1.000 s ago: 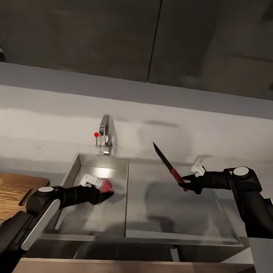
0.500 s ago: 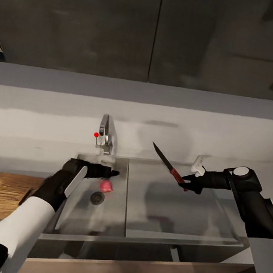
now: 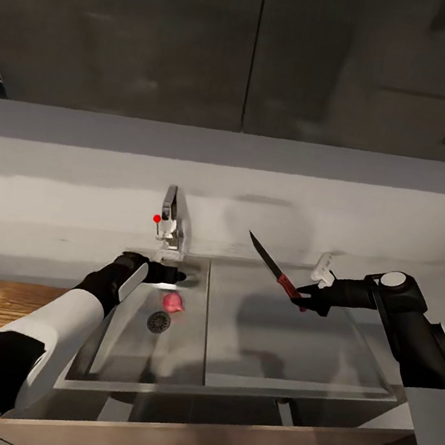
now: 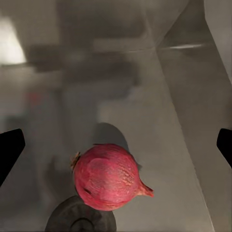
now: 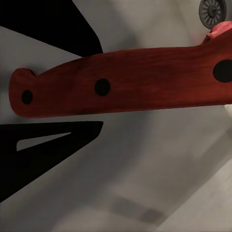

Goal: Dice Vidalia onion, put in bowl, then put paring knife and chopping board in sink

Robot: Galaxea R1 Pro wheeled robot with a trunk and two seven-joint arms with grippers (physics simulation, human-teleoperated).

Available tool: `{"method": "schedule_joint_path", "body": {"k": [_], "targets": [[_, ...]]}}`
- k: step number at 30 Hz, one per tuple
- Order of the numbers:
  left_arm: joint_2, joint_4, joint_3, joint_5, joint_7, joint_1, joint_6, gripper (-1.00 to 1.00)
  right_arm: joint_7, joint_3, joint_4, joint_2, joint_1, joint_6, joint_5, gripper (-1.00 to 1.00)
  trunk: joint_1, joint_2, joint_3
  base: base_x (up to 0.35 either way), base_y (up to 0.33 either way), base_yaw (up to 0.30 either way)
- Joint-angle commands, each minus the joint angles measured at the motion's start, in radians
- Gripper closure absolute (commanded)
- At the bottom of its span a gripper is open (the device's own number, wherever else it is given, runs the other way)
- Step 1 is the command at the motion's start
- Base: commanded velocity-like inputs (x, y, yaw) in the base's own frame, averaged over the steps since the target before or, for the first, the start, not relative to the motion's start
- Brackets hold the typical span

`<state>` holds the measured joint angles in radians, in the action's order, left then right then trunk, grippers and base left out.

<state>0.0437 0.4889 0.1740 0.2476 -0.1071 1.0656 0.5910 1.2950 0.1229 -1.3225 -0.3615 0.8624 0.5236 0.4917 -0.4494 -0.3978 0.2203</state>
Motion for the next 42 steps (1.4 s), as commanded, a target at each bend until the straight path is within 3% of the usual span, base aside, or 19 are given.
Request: {"method": "schedule_joint_path", "body": {"k": [1,8,16,34,38,39,42], "targets": [[-0.001,-0.001,0.004,0.005,0.002,0.001,0.004,-1.0,0.004,0.001,-0.001,-0.001,0.001,0.009,0.004,1.0,-0.001,-0.002,0.003,0.0,0.0,0.0],[0.003,-0.03,0.017,0.004,0.004,0.002,0.0,-1.0,0.004,0.001,-0.001,-0.001,0.001,0.009,0.004,1.0,-0.001,-0.002,0.013,0.0,0.0,0.0],[0.003,-0.037,0.077,0.004,0.004,0.002,0.0,-1.0,0.004,0.0,-0.001,-0.001,0.001,0.01,0.002,1.0,-0.001,-0.002,0.025,0.0,0.0,0.0],[0.007,-0.036,0.088,0.004,0.004,0.002,0.0,-1.0,0.004,0.0,-0.001,0.007,0.001,0.01,0.002,1.0,-0.001,-0.002,0.052,0.0,0.0,0.0],[0.013,-0.036,0.116,0.004,0.004,0.002,0.0,-1.0,0.004,0.0,-0.001,0.007,0.001,0.009,0.002,1.0,-0.001,-0.002,0.058,0.0,0.0,0.0],[0.024,-0.035,0.146,0.004,0.005,0.002,0.001,-1.0,0.004,0.0,-0.001,0.007,0.001,0.01,0.002,1.0,-0.001,-0.002,0.06,0.0,0.0,0.0],[0.033,-0.035,0.161,0.004,0.006,0.002,0.001,-1.0,0.004,0.0,-0.001,0.007,0.001,0.009,0.002,1.0,-0.001,-0.002,0.064,0.0,0.0,0.0]]}}
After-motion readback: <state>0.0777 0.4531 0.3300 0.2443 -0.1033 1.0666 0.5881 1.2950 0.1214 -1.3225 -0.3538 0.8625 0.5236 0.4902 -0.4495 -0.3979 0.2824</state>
